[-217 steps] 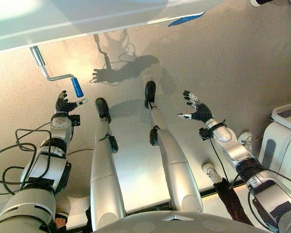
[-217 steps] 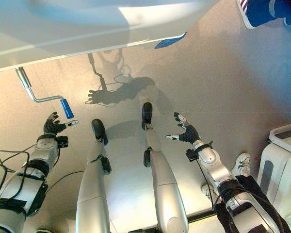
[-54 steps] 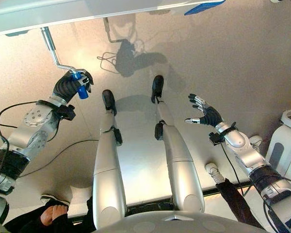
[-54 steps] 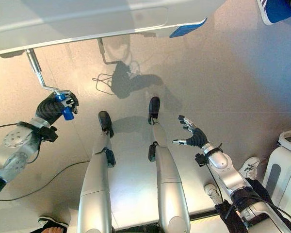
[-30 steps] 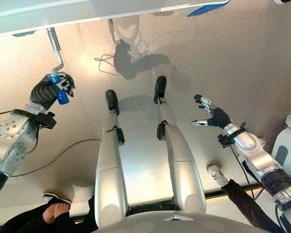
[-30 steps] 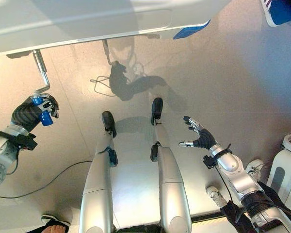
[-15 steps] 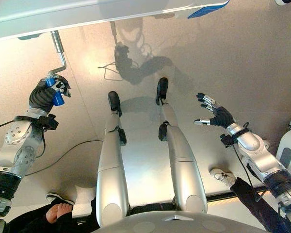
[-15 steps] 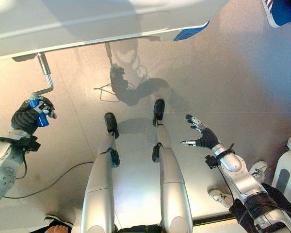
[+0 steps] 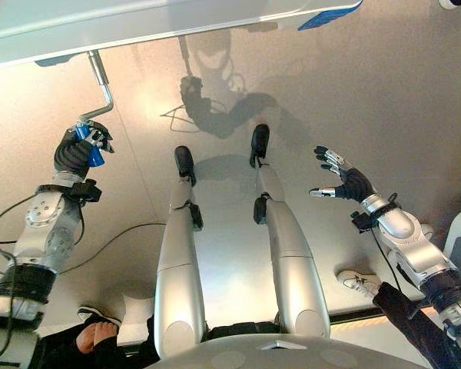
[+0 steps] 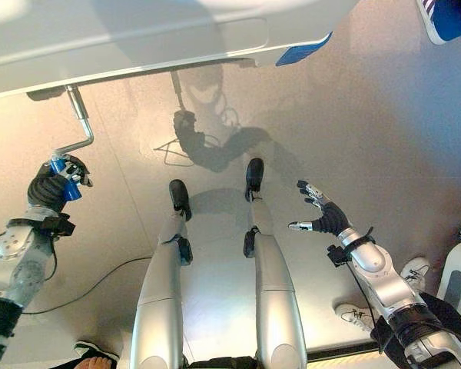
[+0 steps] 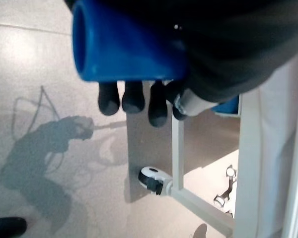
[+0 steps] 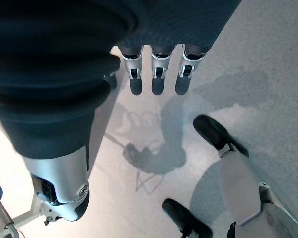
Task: Raise the hospital bed
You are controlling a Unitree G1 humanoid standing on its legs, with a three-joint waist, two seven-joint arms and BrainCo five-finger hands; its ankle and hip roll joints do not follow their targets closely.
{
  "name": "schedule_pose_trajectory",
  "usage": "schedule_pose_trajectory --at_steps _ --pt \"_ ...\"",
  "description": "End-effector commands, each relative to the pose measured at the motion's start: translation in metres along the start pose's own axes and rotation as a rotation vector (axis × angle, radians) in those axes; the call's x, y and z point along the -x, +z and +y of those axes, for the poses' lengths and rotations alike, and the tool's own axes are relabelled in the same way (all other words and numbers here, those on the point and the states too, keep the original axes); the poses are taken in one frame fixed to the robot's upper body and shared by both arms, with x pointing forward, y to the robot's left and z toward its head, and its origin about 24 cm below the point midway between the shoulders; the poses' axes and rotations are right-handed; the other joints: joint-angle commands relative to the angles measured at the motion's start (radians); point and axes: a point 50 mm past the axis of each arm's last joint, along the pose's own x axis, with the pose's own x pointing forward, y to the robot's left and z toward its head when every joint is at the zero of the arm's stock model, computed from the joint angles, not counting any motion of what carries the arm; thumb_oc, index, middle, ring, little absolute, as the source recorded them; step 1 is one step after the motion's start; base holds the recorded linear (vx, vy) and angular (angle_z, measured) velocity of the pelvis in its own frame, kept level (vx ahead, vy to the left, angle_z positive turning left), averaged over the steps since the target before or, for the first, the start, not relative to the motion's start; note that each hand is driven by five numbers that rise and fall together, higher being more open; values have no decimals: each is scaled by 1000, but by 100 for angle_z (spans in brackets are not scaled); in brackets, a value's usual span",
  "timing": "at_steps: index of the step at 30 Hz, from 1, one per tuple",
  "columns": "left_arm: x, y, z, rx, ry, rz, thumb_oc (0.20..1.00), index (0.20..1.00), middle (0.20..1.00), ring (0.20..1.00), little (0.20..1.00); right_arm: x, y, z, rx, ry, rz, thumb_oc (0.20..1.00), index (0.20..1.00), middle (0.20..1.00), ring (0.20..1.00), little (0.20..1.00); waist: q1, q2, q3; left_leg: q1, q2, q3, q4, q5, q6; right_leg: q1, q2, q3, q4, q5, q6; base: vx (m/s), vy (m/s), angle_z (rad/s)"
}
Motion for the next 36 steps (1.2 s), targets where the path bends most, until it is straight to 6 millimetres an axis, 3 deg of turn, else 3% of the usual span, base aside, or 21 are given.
schedule_pose_trajectory --at_steps 1,26,36 --pt "18 -22 22 -74 104 102 200 200 200 200 200 1 2 4 -25 -2 -23 1000 1000 1000 1000 1000 -31 -30 -10 0 -50 17 -28 4 68 31 -10 -3 101 -108 144 0 0 0" --pt "-22 -18 28 -71 258 102 200 200 200 200 200 -13 13 13 -88 30 -63 1000 1000 1000 1000 1000 -78 -94 2 -95 -48 15 86 -71 90 -5 -13 27 81 -96 158 16 53 -2" --pt "-44 -18 14 -88 263 131 200 200 200 200 200 -20 20 16 -95 41 -90 1000 1000 1000 1000 1000 -90 -106 10 -104 -47 15 95 -80 96 -22 -8 35 89 -101 155 2 4 0"
